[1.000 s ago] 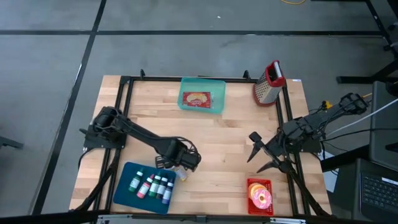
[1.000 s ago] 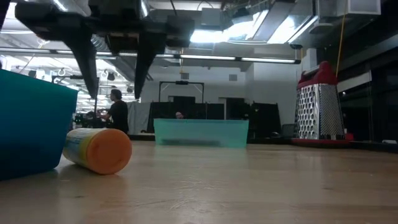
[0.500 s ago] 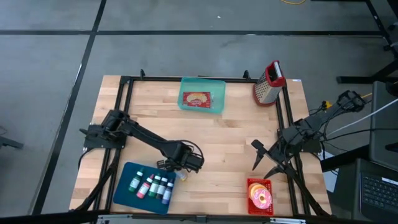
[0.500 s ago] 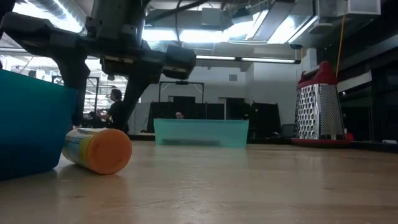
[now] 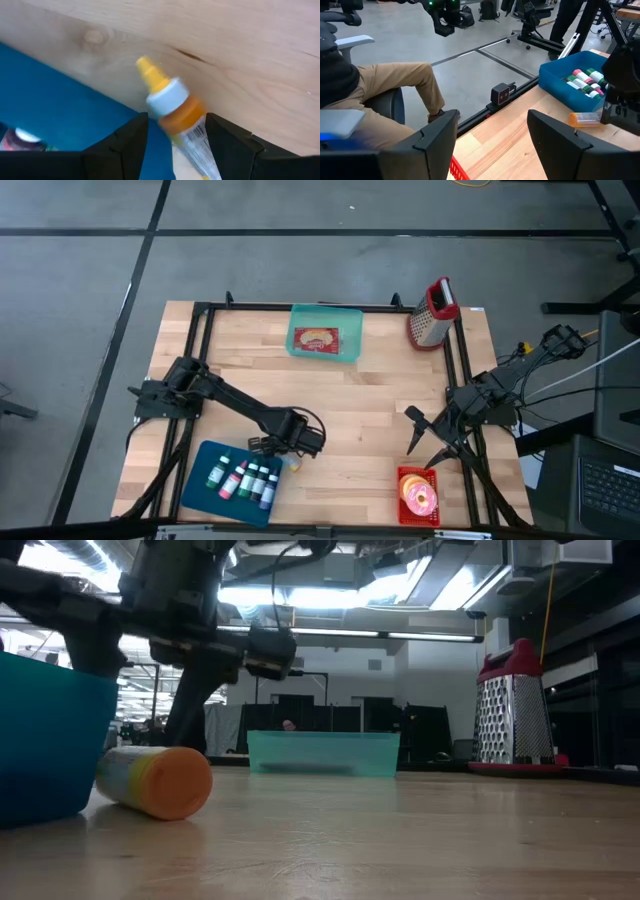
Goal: Pick & Place Food Item
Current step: Put the yellow food coloring bottle into the dark blue bin
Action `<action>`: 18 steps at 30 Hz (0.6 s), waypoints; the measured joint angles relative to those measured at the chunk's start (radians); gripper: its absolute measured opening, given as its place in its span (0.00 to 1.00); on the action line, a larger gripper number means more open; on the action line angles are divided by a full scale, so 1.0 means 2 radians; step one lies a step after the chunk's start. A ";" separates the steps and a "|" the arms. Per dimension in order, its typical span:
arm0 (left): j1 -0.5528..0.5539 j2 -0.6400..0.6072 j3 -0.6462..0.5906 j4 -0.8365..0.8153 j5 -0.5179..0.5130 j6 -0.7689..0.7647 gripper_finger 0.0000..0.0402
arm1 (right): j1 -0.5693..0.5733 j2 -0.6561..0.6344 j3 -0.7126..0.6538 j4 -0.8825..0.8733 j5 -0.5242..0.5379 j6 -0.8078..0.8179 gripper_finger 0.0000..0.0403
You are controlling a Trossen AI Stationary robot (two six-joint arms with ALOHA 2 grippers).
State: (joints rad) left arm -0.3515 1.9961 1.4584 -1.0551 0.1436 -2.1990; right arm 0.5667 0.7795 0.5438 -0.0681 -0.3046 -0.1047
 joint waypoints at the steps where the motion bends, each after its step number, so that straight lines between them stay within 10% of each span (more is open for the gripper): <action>1: 0.000 0.000 -0.006 0.008 0.002 0.000 0.48 | 0.000 0.000 0.000 0.000 0.000 0.000 0.61; 18: 0.030 -0.003 -0.085 0.150 0.020 0.050 0.40 | 0.000 0.000 0.000 0.002 0.016 -0.004 0.61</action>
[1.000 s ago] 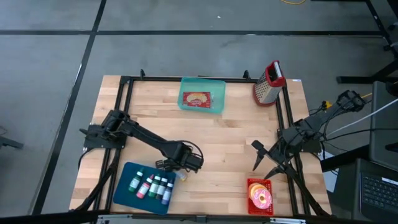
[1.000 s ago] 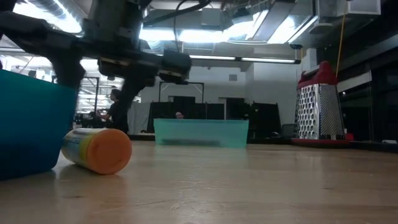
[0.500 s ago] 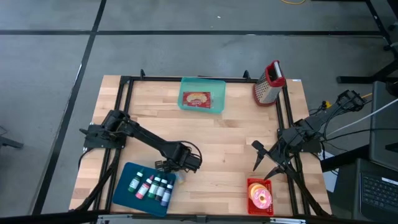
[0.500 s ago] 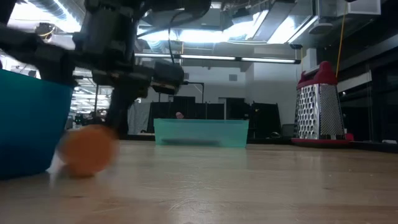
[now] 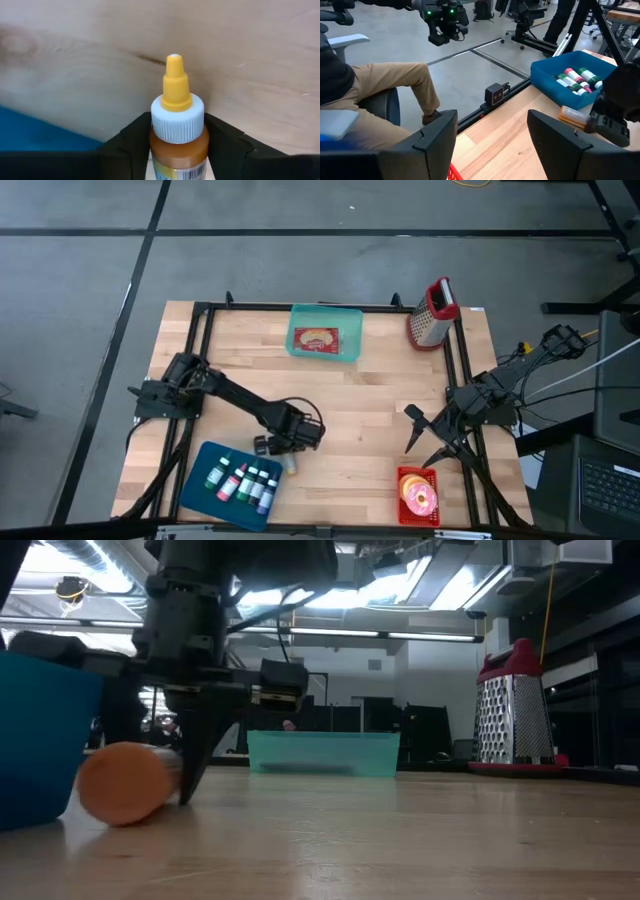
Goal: Pick & Place Food Item
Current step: Put the yellow food coloring bottle into the dark blue bin
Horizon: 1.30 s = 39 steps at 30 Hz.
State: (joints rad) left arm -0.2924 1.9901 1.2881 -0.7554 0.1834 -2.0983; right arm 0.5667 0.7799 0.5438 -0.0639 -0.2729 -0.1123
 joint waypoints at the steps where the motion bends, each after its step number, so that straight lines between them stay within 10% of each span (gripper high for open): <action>1: 0.003 0.000 0.000 0.002 0.000 0.007 0.37 | 0.000 0.000 0.000 0.000 0.000 0.000 0.61; 8: 0.003 -0.006 0.000 -0.006 -0.041 0.039 0.36 | 0.000 0.000 0.000 0.000 0.002 0.000 0.61; 21: -0.078 -0.040 0.118 -0.119 -0.410 0.050 0.36 | 0.000 0.000 0.000 -0.002 0.002 0.004 0.61; 39: -0.176 -0.042 0.190 -0.320 -0.168 -0.037 0.36 | 0.000 0.000 0.000 -0.003 0.040 0.024 0.61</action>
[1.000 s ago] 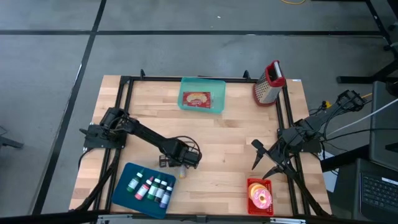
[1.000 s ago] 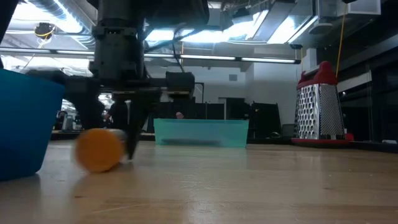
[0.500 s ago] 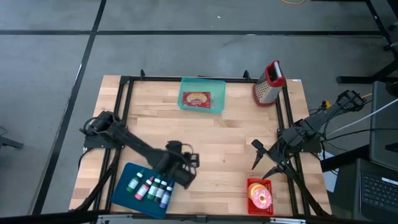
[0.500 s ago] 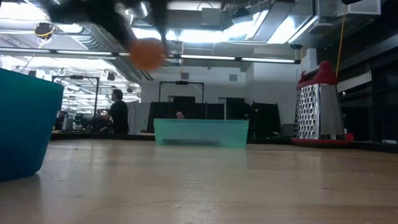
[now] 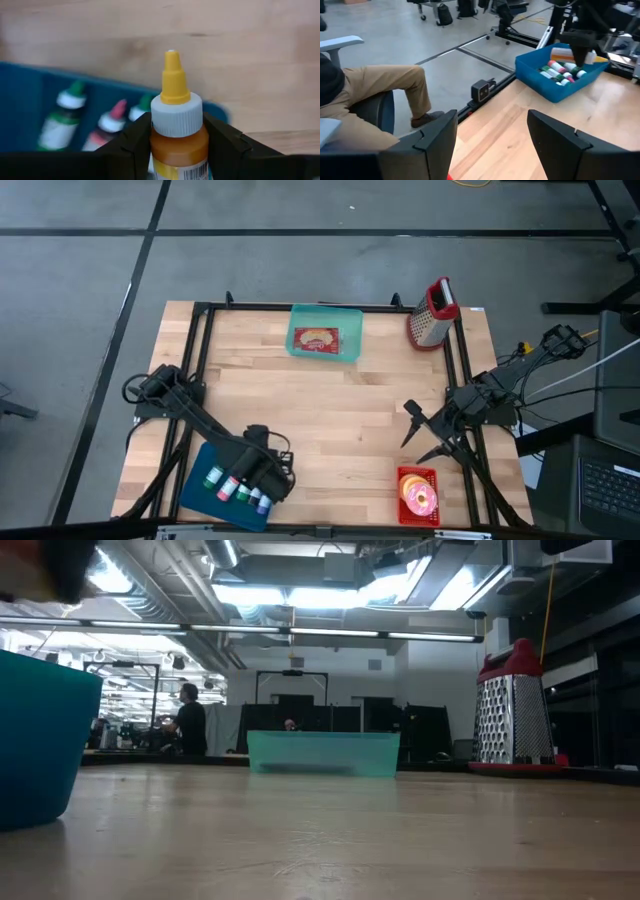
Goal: Pick & Place Food Item
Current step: Put the yellow food coloring bottle into the dark blue bin
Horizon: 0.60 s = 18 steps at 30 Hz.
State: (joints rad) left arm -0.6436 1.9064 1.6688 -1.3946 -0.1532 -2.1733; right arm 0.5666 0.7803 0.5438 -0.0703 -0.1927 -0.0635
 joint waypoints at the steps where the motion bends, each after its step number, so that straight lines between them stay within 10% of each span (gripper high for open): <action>1: -0.004 0.000 -0.001 -0.005 0.010 0.000 0.36 | 0.000 0.000 0.000 0.000 0.004 0.000 0.61; 18: -0.075 -0.001 -0.087 -0.032 0.097 -0.004 0.36 | 0.000 0.000 0.000 0.005 0.080 0.067 0.61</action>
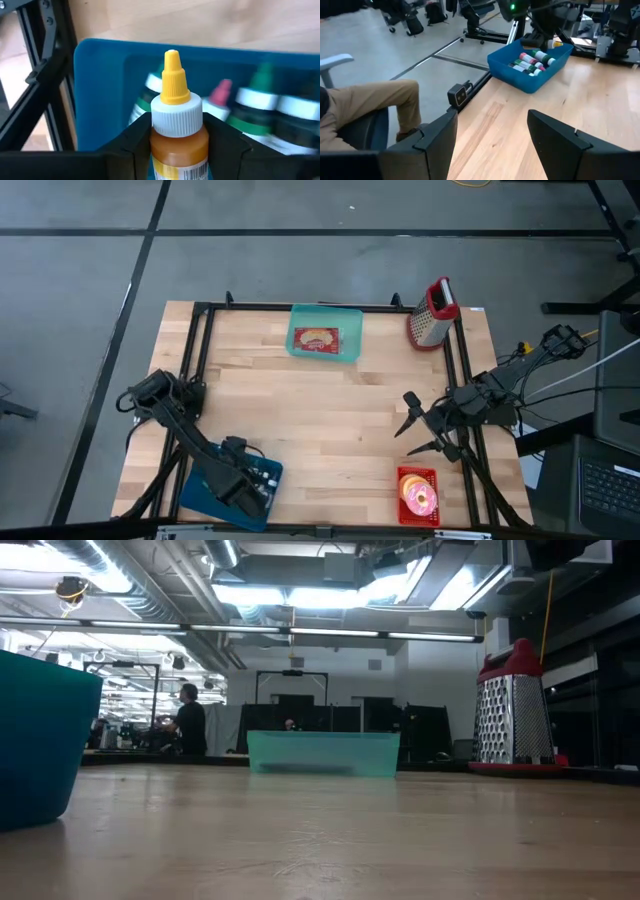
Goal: Pick & Place Food Item
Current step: Put the yellow food coloring bottle into the dark blue bin
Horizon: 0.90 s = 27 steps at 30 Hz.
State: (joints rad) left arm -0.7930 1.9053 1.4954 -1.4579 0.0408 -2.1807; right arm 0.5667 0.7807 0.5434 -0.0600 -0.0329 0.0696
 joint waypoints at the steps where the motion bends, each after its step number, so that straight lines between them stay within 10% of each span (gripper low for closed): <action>1: -0.004 0.000 -0.012 0.007 0.002 0.001 0.36 | 0.000 0.000 0.000 0.000 0.000 0.003 0.61; 19: -0.059 -0.003 -0.142 0.134 0.001 0.044 0.37 | 0.000 0.045 0.000 0.061 0.074 0.057 0.61; 27: -0.043 -0.015 -0.143 0.135 -0.014 0.101 0.65 | 0.000 0.091 0.000 0.114 0.092 0.079 0.61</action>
State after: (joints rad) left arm -0.8795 1.8759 1.2095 -1.1881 0.0131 -1.9788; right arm 0.5667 0.9629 0.5434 0.1673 0.1506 0.2279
